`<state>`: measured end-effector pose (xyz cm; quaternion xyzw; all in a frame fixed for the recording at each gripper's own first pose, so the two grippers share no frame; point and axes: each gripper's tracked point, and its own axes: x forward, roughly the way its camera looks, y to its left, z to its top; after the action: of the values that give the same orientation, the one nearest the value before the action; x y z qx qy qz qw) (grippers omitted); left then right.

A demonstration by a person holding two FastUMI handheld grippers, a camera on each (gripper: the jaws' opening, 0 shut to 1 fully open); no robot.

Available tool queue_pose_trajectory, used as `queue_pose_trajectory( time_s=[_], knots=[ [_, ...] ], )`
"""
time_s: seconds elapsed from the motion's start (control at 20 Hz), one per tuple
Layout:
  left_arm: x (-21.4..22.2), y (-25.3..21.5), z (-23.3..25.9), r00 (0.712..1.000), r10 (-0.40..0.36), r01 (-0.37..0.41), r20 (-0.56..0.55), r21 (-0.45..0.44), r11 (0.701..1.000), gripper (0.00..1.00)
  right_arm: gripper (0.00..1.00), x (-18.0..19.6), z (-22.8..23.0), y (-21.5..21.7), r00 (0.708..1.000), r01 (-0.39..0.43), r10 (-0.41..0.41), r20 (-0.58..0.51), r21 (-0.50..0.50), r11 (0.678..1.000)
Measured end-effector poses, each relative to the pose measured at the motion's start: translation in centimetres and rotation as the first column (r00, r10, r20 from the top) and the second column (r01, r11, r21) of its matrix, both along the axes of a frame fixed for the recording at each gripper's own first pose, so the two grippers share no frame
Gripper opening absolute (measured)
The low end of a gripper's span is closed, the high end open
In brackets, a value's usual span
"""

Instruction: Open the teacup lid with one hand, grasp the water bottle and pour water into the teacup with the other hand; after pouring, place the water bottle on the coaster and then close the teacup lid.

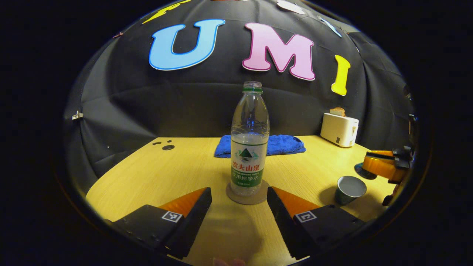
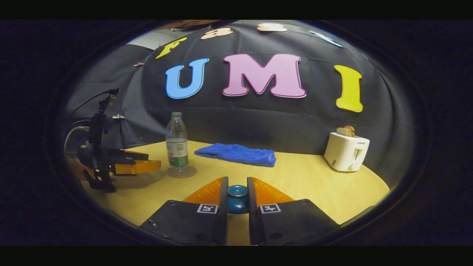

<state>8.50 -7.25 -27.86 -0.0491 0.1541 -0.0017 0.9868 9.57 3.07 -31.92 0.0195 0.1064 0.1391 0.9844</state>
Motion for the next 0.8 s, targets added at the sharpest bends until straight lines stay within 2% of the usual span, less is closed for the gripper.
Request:
queue_pose_trajectory(
  time_s=[0.05,0.3,0.5,0.6,0.65,0.7,0.8],
  knots=[
    [-0.5,0.1,0.2,1.0,0.002,-0.002,0.006,0.008,1.0,0.95,0.26,-0.1,-0.1,0.5,1.0,-0.01,0.01,-0.003,0.003,1.0],
    [-2.2,-0.8,1.6,0.998,-0.044,0.041,0.044,0.067,0.997,0.95,0.26,0.5,-1.2,1.8,0.999,-0.033,0.034,-0.026,0.022,0.999],
    [-2.8,-1.4,1.8,0.997,-0.061,0.058,0.046,0.066,0.996,0.95,0.27,0.7,-2.4,2.1,0.997,-0.036,0.038,-0.065,0.024,0.999],
    [-2.9,-1.3,2.0,0.997,-0.057,0.054,0.052,0.062,0.997,0.95,0.31,0.7,-2.6,2.0,0.997,-0.036,0.037,-0.068,0.018,0.999],
    [-3.0,-1.3,1.9,0.997,-0.054,0.051,0.053,0.057,0.997,0.95,0.22,0.7,-2.8,2.0,0.996,-0.037,0.038,-0.08,0.013,0.999],
    [-3.0,-1.1,2.1,0.997,-0.051,0.048,0.053,0.054,0.997,0.95,0.27,0.5,-3.0,2.0,0.995,-0.041,0.042,-0.088,0.007,0.999],
    [-3.1,-1.0,2.4,0.997,-0.046,0.043,0.056,0.053,0.998,0.95,0.31,0.4,-3.2,2.0,0.994,-0.041,0.041,-0.097,0.0,0.999]
  ],
)
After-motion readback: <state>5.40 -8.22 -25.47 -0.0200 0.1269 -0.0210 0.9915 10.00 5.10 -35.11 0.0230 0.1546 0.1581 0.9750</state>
